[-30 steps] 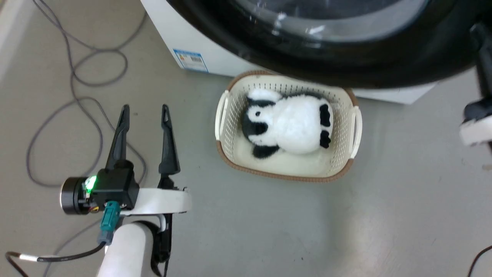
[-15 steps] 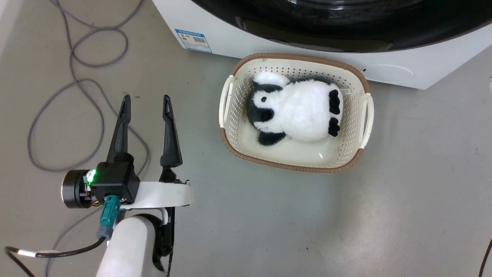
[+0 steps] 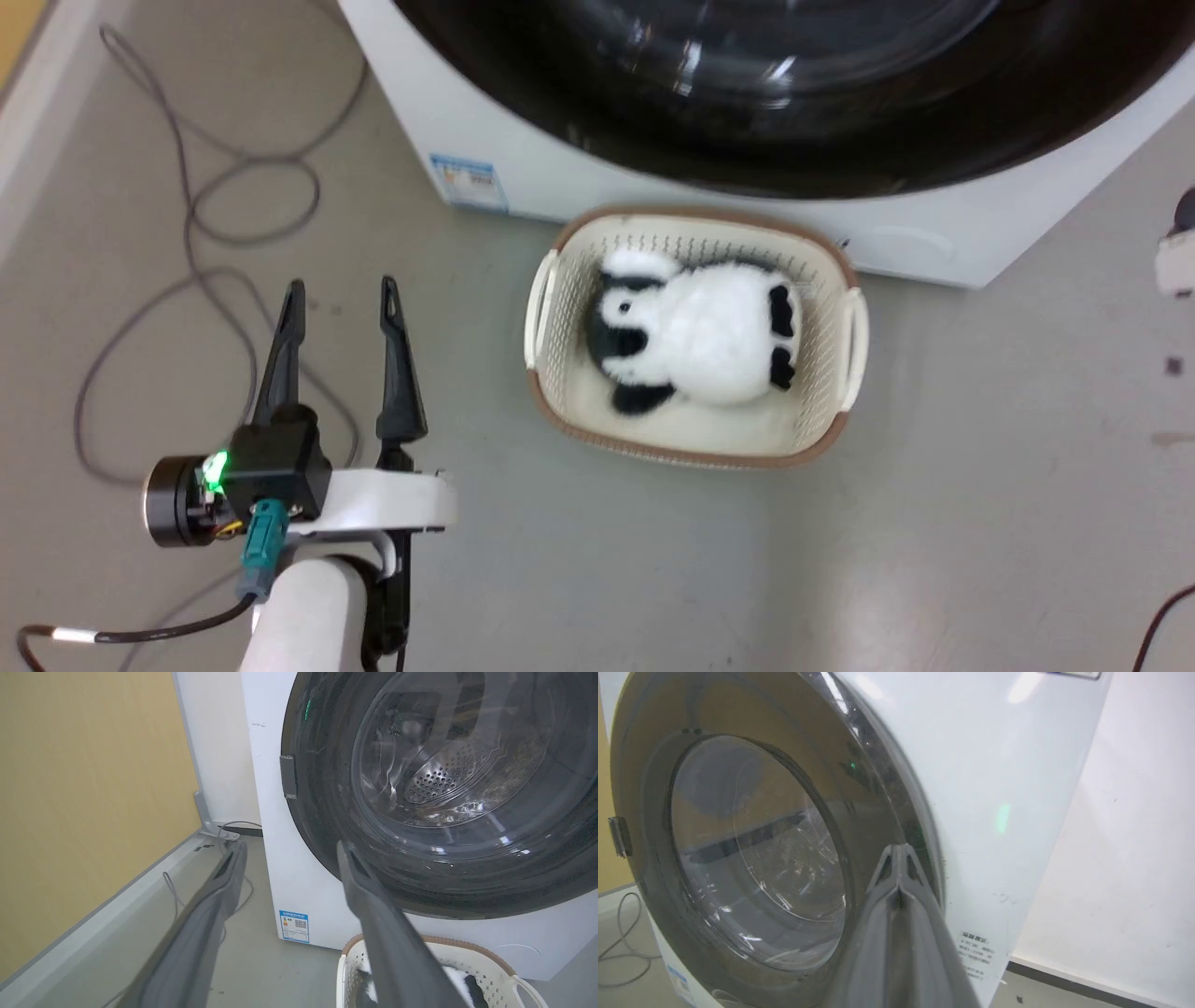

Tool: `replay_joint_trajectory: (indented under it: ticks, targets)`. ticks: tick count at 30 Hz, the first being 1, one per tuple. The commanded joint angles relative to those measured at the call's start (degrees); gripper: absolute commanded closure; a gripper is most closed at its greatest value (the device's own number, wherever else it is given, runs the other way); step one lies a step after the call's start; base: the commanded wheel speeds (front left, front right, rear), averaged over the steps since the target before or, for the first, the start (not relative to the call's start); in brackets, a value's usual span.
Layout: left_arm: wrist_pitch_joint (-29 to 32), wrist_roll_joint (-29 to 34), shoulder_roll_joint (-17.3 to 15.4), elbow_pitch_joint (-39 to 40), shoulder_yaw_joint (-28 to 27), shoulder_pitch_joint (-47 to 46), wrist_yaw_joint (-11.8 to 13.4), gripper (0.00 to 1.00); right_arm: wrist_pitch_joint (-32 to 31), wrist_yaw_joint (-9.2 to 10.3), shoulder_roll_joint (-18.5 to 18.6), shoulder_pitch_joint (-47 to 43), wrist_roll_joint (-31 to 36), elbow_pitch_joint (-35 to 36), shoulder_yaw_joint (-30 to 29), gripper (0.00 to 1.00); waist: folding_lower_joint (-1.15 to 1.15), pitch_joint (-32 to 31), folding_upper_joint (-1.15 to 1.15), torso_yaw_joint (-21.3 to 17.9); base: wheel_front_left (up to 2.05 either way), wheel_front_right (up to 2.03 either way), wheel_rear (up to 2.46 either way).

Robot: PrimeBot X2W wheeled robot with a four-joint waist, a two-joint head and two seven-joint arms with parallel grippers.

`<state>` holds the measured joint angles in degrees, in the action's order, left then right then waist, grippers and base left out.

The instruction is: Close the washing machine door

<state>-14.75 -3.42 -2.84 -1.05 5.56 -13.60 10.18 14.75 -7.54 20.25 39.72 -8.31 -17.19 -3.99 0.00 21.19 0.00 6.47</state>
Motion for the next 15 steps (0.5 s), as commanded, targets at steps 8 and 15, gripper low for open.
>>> replay_joint_trajectory:
  ticks: [8, 15]
  targets:
    - [-0.25, 1.66, -0.35, -0.94, -1.54, 3.63, -1.11, 0.00, 0.25, 0.05, -8.37, -9.77, 5.59, 12.55, -5.36, 1.00, 0.00, -8.69, 0.00, -3.99, 0.00, 0.00, 0.00]
    - [-0.25, 2.04, -0.34, -1.52, -1.95, 6.64, -1.37, 0.00, 0.25, 0.05, -13.81, -19.60, 6.42, 15.34, -5.21, 0.67, 0.00, -13.01, 0.00, -5.74, 0.00, 0.00, 0.00]
